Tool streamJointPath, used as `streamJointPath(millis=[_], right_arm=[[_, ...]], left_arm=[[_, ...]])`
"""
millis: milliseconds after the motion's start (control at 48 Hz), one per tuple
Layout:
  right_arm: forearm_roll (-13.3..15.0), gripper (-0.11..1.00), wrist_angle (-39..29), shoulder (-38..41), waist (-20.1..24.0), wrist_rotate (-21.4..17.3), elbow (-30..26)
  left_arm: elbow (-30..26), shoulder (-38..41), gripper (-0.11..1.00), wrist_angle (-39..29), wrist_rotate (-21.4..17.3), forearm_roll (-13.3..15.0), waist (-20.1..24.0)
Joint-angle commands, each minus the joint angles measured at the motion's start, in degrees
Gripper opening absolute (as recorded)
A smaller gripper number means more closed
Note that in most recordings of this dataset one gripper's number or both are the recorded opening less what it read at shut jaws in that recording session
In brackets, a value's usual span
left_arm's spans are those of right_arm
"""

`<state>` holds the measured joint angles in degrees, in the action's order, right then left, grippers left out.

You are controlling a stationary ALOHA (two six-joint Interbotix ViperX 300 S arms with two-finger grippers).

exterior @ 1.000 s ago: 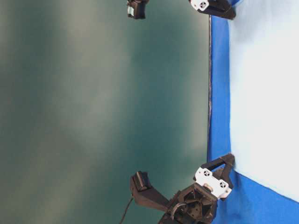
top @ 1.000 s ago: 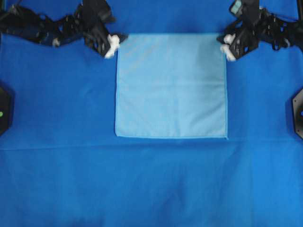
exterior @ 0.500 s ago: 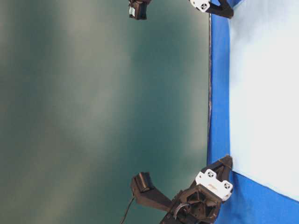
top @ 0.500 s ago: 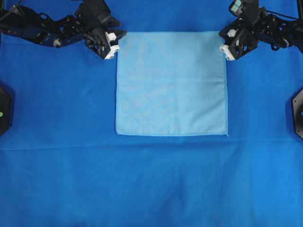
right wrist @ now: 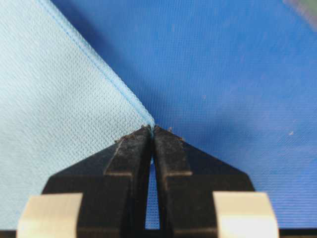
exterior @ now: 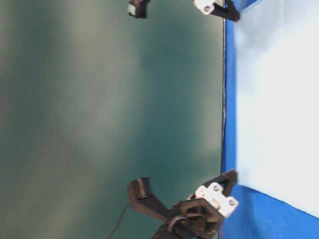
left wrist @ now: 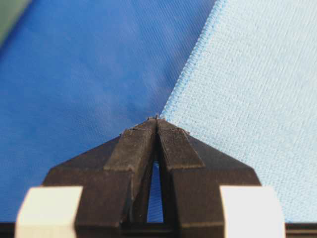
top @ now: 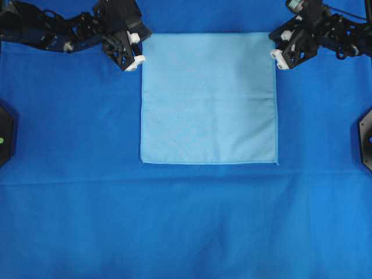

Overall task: Fold the light blue towel.
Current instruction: 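Grasp the far towel corners with left and right grippers, then pull the far edge toward the near edge, folding the towel in half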

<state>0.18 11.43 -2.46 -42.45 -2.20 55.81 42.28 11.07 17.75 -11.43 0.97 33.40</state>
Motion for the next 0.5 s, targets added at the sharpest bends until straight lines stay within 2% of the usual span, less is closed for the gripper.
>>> streamJointPath(millis=[0, 250, 479], right_arm=[[-0.26, 0.02, -0.35, -3.25, 0.00, -0.09, 0.00], [-0.62, 0.02, -1.49, -4.75, 1.58, -0.18, 0.97], [-1.41, 0.02, -7.12, -9.49, 6.86, -1.58, 2.46]], left_arm=[[0.00, -3.25, 0.00, -0.18, -0.18, 0.09, 0.09], [0.88, -3.69, 0.00, -0.18, -0.18, 0.18, -1.93], [3.69, -8.53, 0.00, -3.96, -1.32, 0.09, -8.00]])
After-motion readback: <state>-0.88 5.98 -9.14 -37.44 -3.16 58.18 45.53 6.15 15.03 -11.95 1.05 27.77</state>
